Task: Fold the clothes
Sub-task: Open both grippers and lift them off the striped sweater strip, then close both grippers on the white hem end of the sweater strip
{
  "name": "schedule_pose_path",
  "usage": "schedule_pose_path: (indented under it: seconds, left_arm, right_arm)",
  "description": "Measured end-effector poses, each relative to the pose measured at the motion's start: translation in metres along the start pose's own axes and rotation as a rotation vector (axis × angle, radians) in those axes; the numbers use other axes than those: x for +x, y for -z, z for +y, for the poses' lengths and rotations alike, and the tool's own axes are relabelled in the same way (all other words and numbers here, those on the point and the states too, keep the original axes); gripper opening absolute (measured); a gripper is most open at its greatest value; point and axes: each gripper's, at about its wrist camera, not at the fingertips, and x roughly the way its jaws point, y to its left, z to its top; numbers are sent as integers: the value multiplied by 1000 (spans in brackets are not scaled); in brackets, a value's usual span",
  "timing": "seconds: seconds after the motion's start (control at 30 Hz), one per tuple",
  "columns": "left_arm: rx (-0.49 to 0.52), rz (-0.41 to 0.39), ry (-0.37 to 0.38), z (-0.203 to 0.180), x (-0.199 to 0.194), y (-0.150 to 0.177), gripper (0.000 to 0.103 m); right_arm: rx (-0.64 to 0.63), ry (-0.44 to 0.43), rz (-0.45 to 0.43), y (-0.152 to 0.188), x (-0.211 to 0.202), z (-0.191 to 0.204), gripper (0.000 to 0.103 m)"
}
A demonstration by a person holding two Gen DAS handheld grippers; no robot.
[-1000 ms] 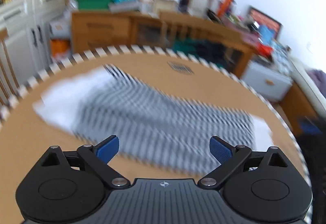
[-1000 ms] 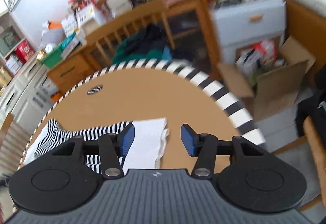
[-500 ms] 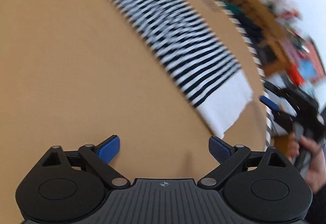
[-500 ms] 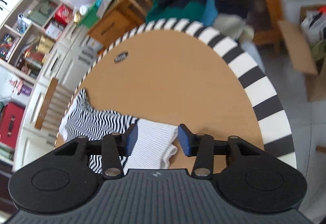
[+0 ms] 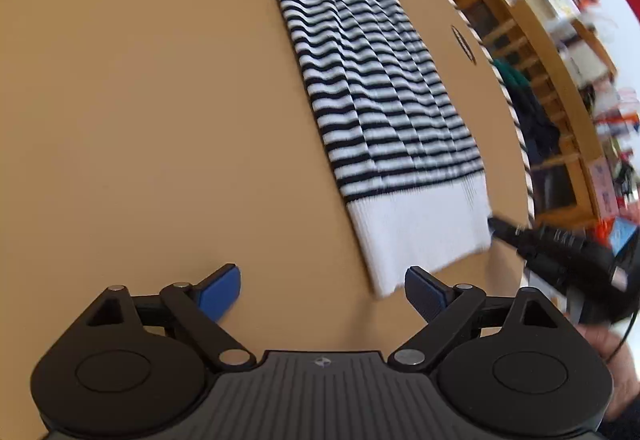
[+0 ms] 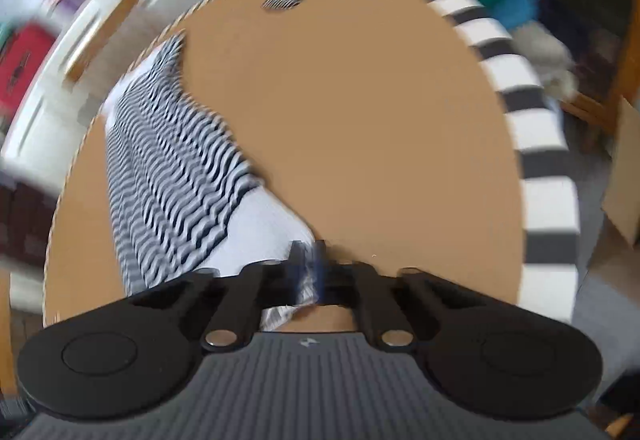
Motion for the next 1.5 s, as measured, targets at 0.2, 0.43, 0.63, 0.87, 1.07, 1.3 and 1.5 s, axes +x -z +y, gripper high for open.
schedule_pose_path:
  seconds: [0.2,0.43,0.63,0.87,1.07,1.3,1.5]
  left_arm:
    - [-229,-88,-81,0,-6,10,93]
    - [-391,-128,-157,-14,-12,41,93]
    - [-414,-139,-116,-20,-13,49,94]
    - [-403,-90,-43,-17,-6,32,100]
    - [-496,25,148,-10,13,23,78]
    - [-499,13,224,-13,26,21,71]
    - [-442,8,204,-15,40,14,47]
  right_arm:
    - [-104,-215,133,-29,-32,-2,3]
    - [-186,-227,279,-37,-26,-14,3]
    - [-144,-232,308,-54,-41,-47,18]
    - [-15,-323,408,-81,-25,-70,40]
    - [-18,-361,522,-84,6,-55,40]
    - [-42,-385,598,-88,17,-48,47]
    - [-91,-392,605,-83,27,-33,46]
